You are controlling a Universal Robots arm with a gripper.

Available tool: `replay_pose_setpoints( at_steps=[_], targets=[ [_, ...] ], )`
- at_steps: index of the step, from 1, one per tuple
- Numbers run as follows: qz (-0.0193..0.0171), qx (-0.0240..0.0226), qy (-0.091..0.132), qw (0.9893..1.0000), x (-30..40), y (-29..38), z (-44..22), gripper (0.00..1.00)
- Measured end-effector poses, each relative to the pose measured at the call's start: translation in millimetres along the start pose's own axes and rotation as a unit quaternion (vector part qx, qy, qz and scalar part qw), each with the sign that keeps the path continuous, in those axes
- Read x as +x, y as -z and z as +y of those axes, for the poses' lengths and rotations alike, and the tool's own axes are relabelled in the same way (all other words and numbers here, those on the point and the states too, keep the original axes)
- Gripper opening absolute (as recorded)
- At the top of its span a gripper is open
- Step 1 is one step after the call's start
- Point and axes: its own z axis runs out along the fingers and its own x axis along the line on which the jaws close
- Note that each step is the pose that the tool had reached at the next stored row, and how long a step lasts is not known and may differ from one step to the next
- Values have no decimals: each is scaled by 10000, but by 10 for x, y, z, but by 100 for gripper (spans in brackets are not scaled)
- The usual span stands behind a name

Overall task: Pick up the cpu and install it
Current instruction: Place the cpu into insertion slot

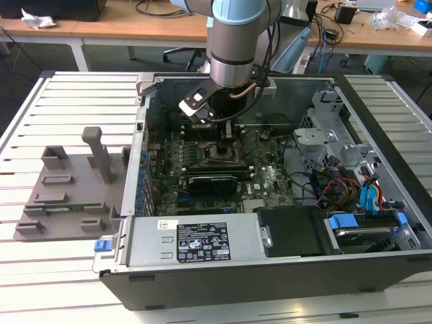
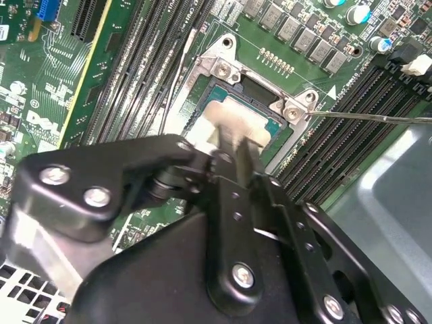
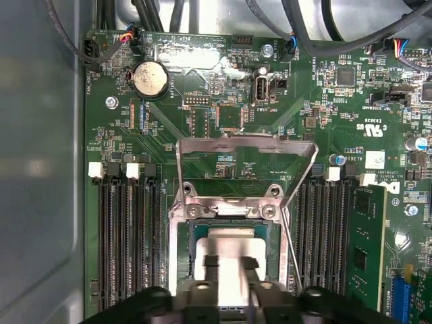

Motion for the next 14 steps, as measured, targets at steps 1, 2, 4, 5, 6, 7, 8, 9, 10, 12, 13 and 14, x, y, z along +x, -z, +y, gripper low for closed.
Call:
replay_pose_setpoints(
  at_steps=[1,2,4,5,6,7,8,9,10,12,13,14],
  targets=[
    [0,0,0,10000,0,0,0,17],
    [0,0,0,10000,0,0,0,11],
    [0,0,-1,10000,-2,1,-1,11],
    [1,0,0,10000,-5,-4,0,11],
    [1,0,0,10000,-5,-10,0,11],
    [1,0,0,10000,-5,-18,0,11],
    [1,1,1,10000,-5,-30,1,11],
    [1,2,2,10000,-5,-36,4,11],
    [0,3,4,10000,-4,-39,10,11],
    [-1,9,7,10000,-5,-45,36,11],
    [-1,11,8,10000,-5,-46,45,11],
    [-1,11,9,10000,-6,-46,53,11]
  ],
)
